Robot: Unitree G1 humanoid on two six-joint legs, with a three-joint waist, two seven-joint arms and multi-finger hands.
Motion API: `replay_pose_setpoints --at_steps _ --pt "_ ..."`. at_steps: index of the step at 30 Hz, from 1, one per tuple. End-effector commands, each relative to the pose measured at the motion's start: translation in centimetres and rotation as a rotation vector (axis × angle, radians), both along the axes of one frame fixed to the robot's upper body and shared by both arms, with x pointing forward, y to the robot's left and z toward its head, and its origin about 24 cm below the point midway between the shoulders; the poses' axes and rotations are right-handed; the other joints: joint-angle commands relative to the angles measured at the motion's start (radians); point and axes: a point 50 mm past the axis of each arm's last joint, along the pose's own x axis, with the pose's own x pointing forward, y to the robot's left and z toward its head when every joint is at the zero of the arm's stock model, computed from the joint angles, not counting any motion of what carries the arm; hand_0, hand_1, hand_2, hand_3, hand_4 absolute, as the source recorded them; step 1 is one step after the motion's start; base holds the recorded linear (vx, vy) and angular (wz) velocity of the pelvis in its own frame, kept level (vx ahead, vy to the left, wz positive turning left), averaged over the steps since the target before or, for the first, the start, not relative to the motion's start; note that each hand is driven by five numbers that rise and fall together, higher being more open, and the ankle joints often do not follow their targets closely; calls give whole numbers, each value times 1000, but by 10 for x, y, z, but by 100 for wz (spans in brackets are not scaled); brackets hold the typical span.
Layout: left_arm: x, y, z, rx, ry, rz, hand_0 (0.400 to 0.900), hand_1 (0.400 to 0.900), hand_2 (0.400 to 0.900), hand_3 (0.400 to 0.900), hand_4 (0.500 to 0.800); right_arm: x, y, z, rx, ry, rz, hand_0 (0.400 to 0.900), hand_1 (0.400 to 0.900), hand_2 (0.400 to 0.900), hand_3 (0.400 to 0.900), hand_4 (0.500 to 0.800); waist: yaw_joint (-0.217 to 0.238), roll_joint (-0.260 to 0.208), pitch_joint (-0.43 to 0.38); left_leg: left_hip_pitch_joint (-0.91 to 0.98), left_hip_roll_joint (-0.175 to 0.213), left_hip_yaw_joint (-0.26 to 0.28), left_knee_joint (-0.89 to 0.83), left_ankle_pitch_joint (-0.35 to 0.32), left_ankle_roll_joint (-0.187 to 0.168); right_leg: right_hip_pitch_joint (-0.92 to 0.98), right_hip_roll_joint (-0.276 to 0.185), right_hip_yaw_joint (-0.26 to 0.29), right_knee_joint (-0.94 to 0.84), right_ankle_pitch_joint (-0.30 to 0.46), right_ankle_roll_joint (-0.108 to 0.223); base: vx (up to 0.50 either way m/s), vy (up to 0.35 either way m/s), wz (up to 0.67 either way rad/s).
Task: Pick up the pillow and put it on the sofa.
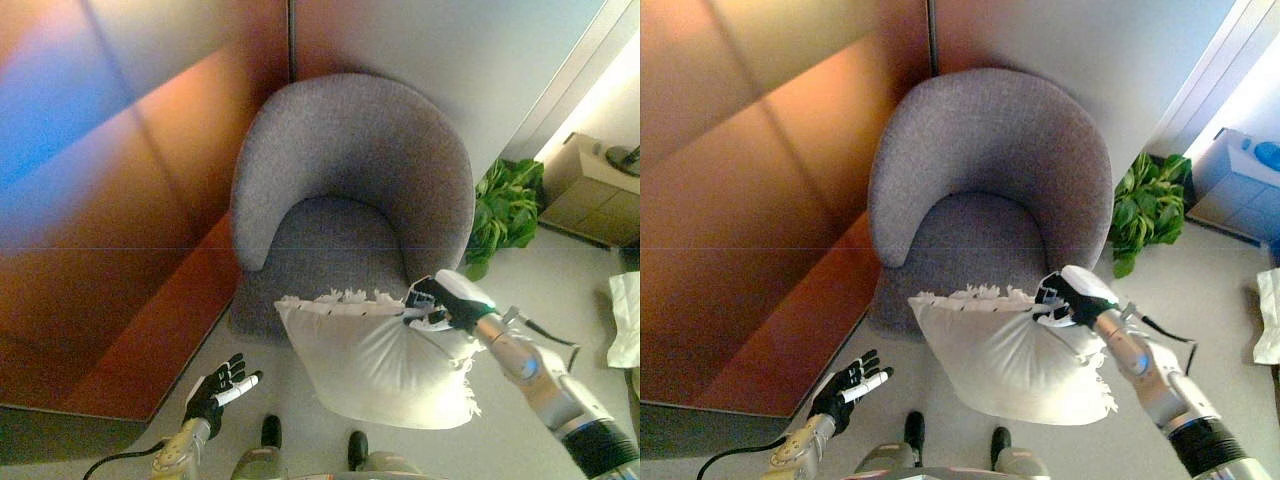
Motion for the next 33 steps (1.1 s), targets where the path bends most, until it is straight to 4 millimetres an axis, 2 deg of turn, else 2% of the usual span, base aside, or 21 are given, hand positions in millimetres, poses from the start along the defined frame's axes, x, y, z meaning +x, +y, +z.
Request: replay_pose_setpoints --at_steps 1,6,12,13,14,17,19,23,28,33 --pt "17 7 7 47 -32 -58 900 900 900 900 800 41 1 136 52 -512 36 400 400 400 400 500 32 -27 -113 44 -15 -9 11 -137 3 -24 28 -40 86 -49 16 38 -38 8" --pt "19 11 8 65 -20 -54 900 900 900 900 800 67 -15 180 38 -589 -67 400 400 400 400 500 68 -50 -124 49 -10 -27 14 -137 -4 2 29 -66 77 -58 9 28 -27 15" --pt "26 12 9 75 -1 -80 900 900 900 900 800 95 -31 195 46 -499 -171 400 400 400 400 500 114 -69 -127 43 -8 -56 18 -130 -13 21 27 -108 72 -65 -1 35 -15 25" --pt "27 13 9 80 5 -91 900 900 900 900 800 102 -35 194 13 -468 -195 627 627 627 627 636 128 -75 -127 41 -9 -64 19 -129 -15 25 28 -117 70 -66 -4 50 -38 28" --pt "28 12 9 85 10 -102 900 900 900 900 800 107 -40 191 -1 -421 -224 900 900 900 900 800 141 -79 -127 39 -10 -73 19 -126 -16 29 28 -123 66 -64 -4 64 -47 29" --pt "29 13 9 93 40 -139 900 900 900 900 800 121 -57 185 -35 -290 -324 900 900 900 900 800 178 -92 -126 38 -8 -91 17 -118 -21 43 31 -146 55 -59 -7 68 -49 22" --pt "31 12 9 91 55 -180 900 900 900 900 800 124 -75 181 -44 -212 -410 900 900 900 900 800 202 -97 -125 36 -6 -101 16 -115 -24 50 33 -160 49 -58 -8 56 -39 19" --pt "35 13 12 82 59 -214 900 900 900 900 800 121 -94 193 -37 -154 -502 900 900 900 900 800 229 -103 -113 26 -6 -120 14 -107 -25 52 38 -170 41 -55 -10 8 -42 16" --pt "33 13 12 76 50 -230 900 900 900 900 800 119 -98 213 -9 -209 -542 900 900 900 900 800 227 -98 -109 27 -12 -126 8 -104 -22 54 39 -164 33 -52 -10 -24 14 -4" --pt "26 7 7 64 57 -227 900 900 900 900 800 118 -96 216 46 -235 -500 900 900 900 900 800 206 -86 -120 34 -17 -112 5 -106 -19 54 32 -150 32 -50 -8 -38 74 -16"
